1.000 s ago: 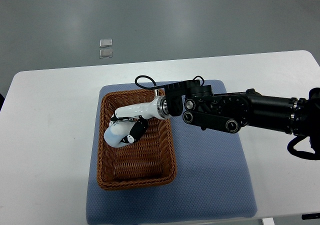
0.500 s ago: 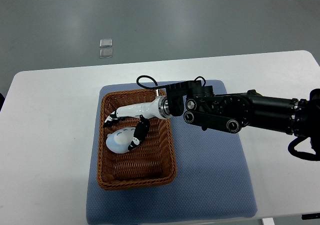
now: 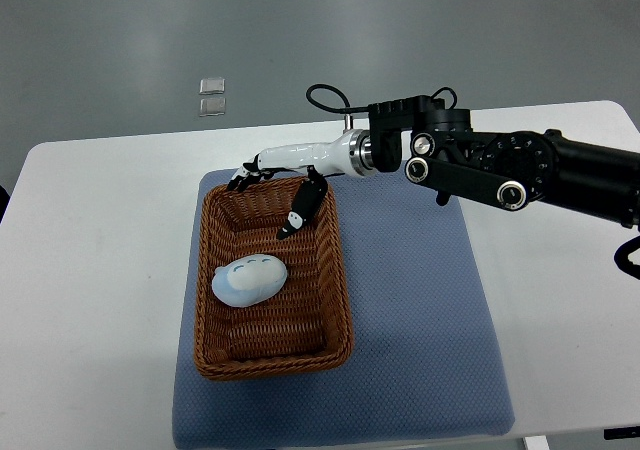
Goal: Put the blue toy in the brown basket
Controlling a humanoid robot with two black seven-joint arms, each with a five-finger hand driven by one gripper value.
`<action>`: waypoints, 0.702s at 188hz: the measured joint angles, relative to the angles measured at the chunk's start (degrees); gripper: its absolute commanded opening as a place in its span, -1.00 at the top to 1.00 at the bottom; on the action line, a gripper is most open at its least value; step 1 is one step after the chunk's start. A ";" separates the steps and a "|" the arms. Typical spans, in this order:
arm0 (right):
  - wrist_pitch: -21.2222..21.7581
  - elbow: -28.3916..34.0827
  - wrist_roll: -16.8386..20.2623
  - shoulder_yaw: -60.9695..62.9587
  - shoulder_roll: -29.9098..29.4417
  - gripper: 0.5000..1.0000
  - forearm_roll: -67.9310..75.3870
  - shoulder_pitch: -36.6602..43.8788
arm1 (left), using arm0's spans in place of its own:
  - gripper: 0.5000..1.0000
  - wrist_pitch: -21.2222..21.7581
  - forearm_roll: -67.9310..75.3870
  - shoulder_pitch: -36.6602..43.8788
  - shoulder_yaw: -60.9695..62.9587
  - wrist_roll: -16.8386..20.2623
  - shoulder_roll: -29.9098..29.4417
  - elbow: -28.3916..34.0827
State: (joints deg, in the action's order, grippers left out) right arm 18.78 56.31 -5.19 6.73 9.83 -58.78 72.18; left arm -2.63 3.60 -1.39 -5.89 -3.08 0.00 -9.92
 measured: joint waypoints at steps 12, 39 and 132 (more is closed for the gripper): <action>0.50 0.02 -0.03 2.88 1.65 -0.59 0.05 -0.08 | -1.00 0.00 0.00 0.00 0.00 0.00 0.00 -0.01; 0.87 0.01 -0.09 11.61 5.11 -0.60 0.86 -2.92 | -1.00 0.00 0.00 -0.01 0.00 0.00 0.00 -0.08; -2.41 -11.40 -3.38 44.01 3.14 -0.61 35.35 -25.32 | -1.00 -0.09 0.09 -0.03 0.09 0.01 0.00 -0.63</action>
State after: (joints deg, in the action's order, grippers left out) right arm 16.36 44.91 -8.57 50.75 12.96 -23.43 46.86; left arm -2.73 3.69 -1.42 -5.80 -3.07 0.00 -10.55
